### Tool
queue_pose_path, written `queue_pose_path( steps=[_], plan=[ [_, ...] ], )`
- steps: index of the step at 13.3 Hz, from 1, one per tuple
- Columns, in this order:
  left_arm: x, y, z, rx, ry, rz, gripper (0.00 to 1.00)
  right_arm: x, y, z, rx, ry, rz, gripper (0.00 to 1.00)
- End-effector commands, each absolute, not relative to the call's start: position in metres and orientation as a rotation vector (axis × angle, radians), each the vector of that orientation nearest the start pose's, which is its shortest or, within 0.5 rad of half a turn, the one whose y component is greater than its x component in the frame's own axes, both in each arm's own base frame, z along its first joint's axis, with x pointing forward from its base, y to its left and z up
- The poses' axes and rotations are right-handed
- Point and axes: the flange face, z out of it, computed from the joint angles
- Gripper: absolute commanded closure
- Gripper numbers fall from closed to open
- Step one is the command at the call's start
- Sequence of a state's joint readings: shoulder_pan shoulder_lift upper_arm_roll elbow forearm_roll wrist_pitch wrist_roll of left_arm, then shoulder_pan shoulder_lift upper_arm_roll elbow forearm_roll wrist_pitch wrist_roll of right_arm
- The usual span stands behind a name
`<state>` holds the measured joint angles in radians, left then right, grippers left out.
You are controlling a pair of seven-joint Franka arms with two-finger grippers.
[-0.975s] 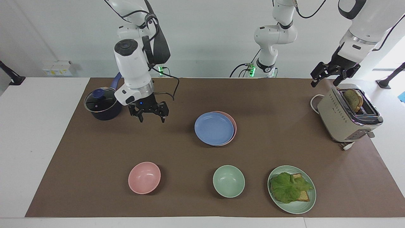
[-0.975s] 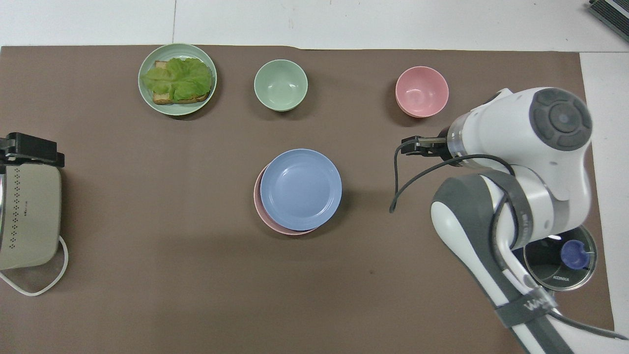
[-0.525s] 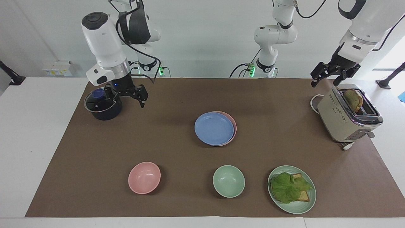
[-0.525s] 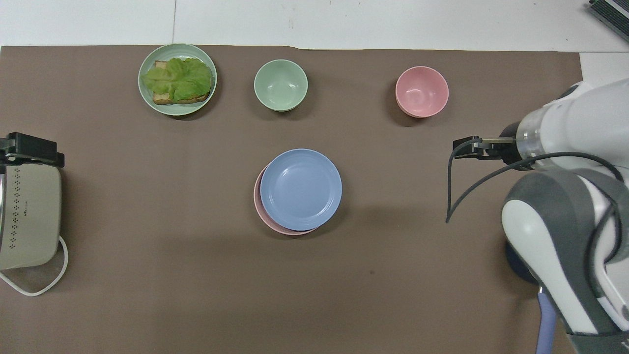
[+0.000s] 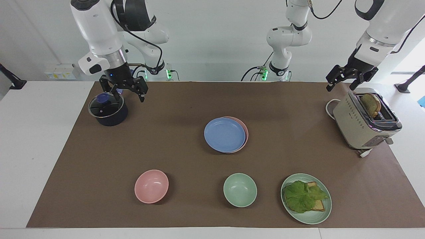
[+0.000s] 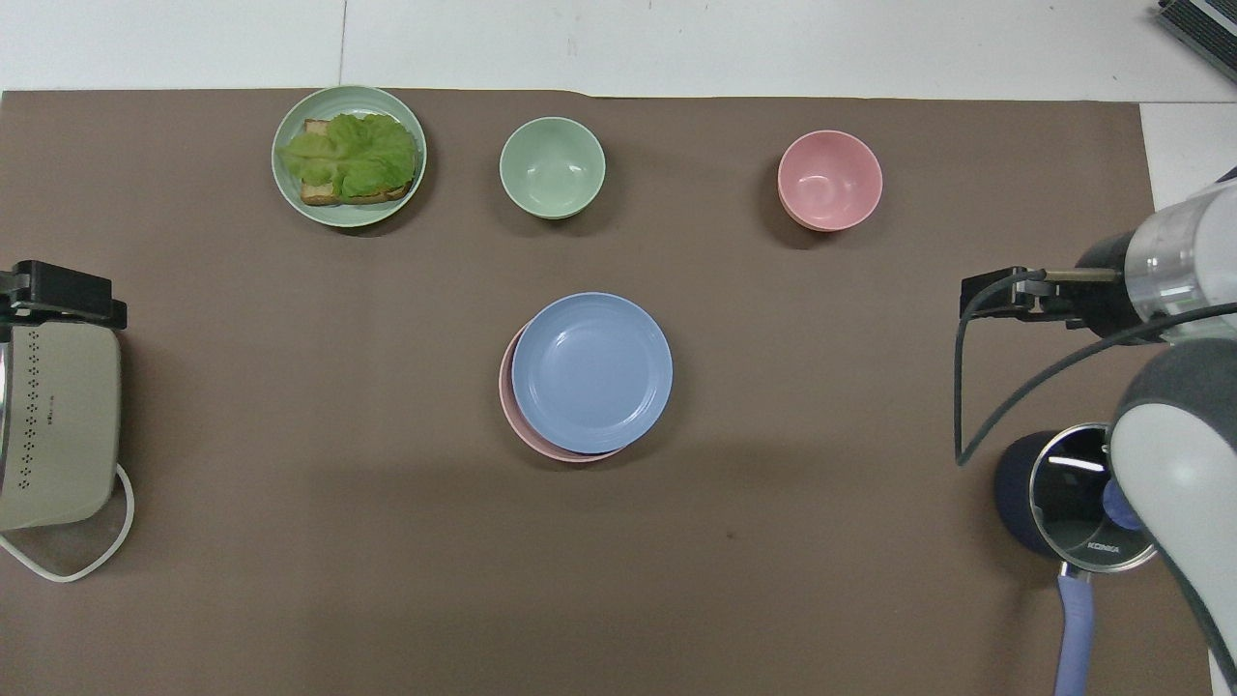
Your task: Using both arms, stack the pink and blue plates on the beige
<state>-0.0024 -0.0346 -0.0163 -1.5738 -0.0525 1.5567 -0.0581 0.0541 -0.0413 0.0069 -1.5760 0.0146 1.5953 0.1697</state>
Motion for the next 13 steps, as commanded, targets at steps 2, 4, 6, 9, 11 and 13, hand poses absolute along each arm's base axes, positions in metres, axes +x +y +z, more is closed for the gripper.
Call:
queue_pose_path(
  steps=[2, 4, 6, 9, 11, 13],
  plan=[
    [0.542, -0.012, 0.646, -3.174, -0.066, -0.013, 0.0, 0.528, 0.015, 0.667, -3.137, 0.082, -0.067, 0.0],
    [0.542, -0.012, 0.646, -3.174, -0.066, -0.013, 0.0, 0.523, 0.009, 0.657, -3.139, 0.089, -0.039, 0.0],
    [0.542, -0.013, 0.646, -3.174, -0.064, -0.013, 0.0, 0.525, 0.008, 0.657, -3.147, 0.064, -0.051, 0.0],
    [0.542, -0.011, 0.646, -3.174, -0.068, -0.013, 0.0, 0.524, 0.008, 0.651, -3.155, 0.013, -0.037, 0.0],
    [0.542, -0.011, 0.646, -3.174, -0.068, -0.013, 0.0, 0.525, 0.006, 0.65, -3.155, 0.018, -0.042, 0.0],
    [0.542, -0.011, 0.646, -3.174, -0.068, -0.013, 0.0, 0.524, 0.004, 0.65, -3.184, 0.01, -0.038, 0.0]
  ],
)
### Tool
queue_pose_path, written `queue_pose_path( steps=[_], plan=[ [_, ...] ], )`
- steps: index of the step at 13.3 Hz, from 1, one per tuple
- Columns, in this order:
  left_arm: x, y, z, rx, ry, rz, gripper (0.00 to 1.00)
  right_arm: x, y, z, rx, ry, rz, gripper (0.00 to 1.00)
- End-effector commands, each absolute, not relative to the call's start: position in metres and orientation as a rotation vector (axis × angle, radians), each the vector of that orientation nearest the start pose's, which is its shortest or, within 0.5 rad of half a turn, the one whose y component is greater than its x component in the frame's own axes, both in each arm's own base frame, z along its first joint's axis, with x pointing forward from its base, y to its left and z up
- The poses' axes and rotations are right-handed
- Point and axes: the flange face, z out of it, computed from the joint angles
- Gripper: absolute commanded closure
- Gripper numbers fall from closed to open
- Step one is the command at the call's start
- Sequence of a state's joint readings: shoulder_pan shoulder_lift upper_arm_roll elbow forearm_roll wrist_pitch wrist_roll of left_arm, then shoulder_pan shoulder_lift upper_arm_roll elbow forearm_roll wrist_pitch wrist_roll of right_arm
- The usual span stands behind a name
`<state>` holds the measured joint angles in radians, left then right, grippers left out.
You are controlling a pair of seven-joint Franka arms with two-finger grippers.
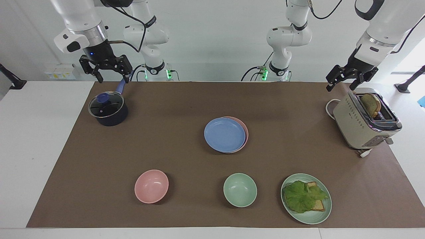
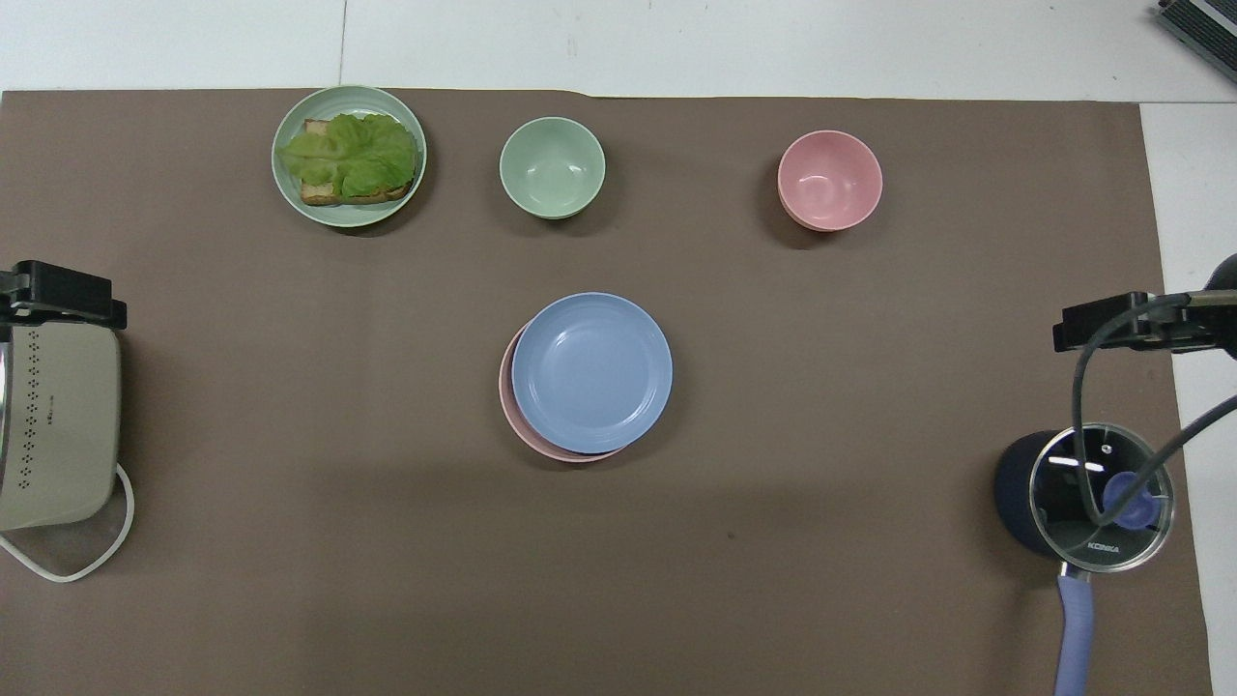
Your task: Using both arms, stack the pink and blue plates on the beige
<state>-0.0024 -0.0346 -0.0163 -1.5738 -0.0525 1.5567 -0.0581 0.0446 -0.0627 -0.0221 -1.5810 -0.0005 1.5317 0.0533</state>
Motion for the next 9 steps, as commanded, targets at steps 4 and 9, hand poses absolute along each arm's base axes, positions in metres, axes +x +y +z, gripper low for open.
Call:
queue_pose_path(
  steps=[4, 9],
  plan=[
    [0.5418, -0.0123, 0.6458, -3.174, -0.066, -0.013, 0.0, 0.5231, 0.0069, 0.6488, -3.169, 0.019, -0.03, 0.0],
    [0.5418, -0.0123, 0.6458, -3.174, -0.066, -0.013, 0.0, 0.5197, 0.0096, 0.6493, -3.121, 0.051, -0.011, 0.0]
  ],
)
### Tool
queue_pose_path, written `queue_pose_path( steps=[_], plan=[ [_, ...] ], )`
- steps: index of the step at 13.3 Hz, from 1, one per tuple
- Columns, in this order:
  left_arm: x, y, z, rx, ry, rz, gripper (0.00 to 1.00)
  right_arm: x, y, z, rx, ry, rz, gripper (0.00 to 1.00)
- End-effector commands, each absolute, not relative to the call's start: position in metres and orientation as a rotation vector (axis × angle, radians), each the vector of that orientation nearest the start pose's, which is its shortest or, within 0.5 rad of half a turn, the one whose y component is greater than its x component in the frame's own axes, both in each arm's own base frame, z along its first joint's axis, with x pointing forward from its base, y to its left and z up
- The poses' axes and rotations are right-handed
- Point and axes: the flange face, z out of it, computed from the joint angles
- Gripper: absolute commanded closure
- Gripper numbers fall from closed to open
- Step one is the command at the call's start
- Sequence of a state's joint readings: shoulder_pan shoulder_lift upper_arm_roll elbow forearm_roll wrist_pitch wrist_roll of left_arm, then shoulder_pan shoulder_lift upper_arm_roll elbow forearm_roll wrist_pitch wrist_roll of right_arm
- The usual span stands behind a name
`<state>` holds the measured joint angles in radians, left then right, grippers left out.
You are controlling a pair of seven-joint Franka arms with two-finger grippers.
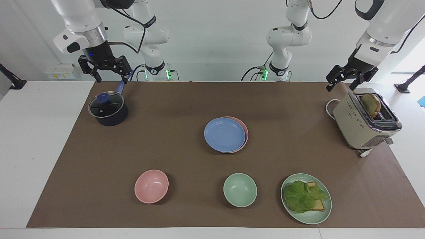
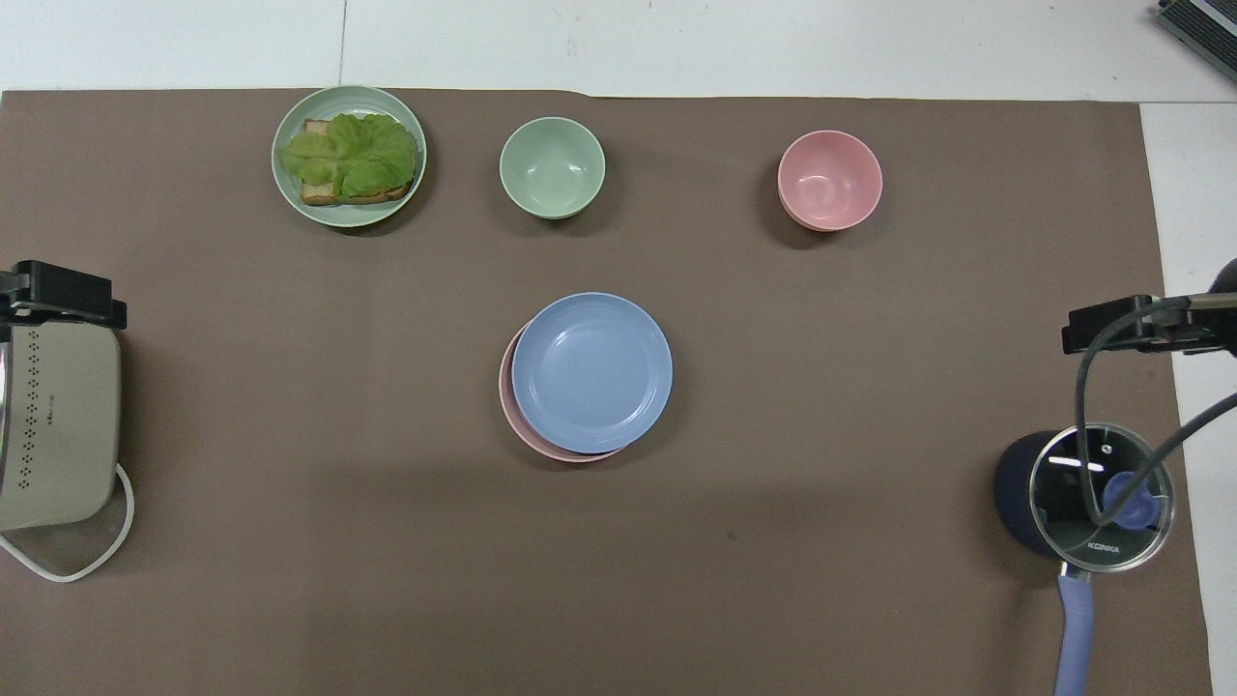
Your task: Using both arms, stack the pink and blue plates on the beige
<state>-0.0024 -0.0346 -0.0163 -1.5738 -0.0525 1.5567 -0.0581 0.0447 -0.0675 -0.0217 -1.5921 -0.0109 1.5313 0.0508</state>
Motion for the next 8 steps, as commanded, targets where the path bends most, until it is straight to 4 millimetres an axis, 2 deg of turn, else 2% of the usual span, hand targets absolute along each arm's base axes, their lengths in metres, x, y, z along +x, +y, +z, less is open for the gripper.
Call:
queue_pose_path(
  steps=[1, 8],
  plan=[
    [0.5418, -0.0114, 0.6458, -3.174, -0.068, -0.013, 0.0, 0.519, 0.0096, 0.6493, -3.121, 0.054, -0.009, 0.0],
    [0.5418, -0.0114, 0.6458, -3.174, -0.068, -0.013, 0.0, 0.5174, 0.0046, 0.6477, -3.123, 0.066, 0.01, 0.0]
  ],
)
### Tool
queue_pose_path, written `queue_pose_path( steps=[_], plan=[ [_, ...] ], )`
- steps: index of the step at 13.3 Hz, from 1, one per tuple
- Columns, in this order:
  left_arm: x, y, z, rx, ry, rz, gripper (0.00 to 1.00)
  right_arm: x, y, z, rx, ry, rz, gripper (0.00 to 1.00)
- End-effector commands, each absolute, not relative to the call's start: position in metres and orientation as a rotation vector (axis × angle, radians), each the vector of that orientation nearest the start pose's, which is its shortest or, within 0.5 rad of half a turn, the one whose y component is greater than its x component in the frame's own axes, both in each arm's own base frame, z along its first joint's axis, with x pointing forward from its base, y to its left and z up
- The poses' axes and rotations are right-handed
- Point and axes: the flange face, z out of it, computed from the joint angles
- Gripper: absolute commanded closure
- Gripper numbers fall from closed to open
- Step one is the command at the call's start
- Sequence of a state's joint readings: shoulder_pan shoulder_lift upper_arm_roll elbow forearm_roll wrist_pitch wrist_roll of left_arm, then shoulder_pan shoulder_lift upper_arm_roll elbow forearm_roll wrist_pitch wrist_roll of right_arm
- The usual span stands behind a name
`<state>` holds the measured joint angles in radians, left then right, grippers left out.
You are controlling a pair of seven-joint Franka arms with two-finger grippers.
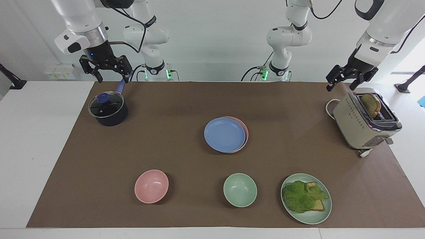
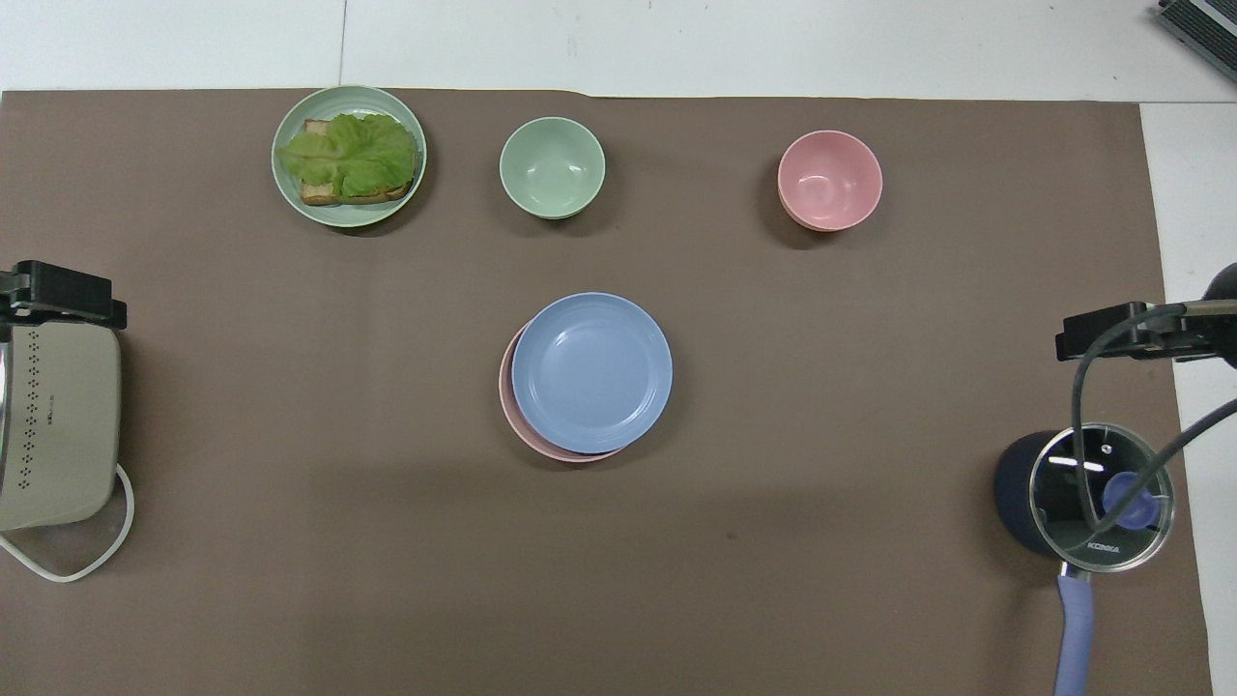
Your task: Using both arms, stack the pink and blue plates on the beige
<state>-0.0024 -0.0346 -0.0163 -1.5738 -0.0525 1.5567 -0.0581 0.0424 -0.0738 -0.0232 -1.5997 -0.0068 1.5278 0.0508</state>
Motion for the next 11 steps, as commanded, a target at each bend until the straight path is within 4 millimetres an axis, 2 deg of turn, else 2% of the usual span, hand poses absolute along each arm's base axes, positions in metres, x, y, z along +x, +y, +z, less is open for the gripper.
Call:
queue_pose_path(
  steps=[1, 11],
  plan=[
    [0.5418, -0.0123, 0.6458, -3.174, -0.066, -0.013, 0.0, 0.5174, 0.003, 0.647, -3.122, 0.068, 0.013, 0.0],
    [0.5418, -0.0114, 0.6458, -3.174, -0.068, -0.013, 0.0, 0.5153, 0.0029, 0.6464, -3.122, 0.068, 0.018, 0.0]
  ],
)
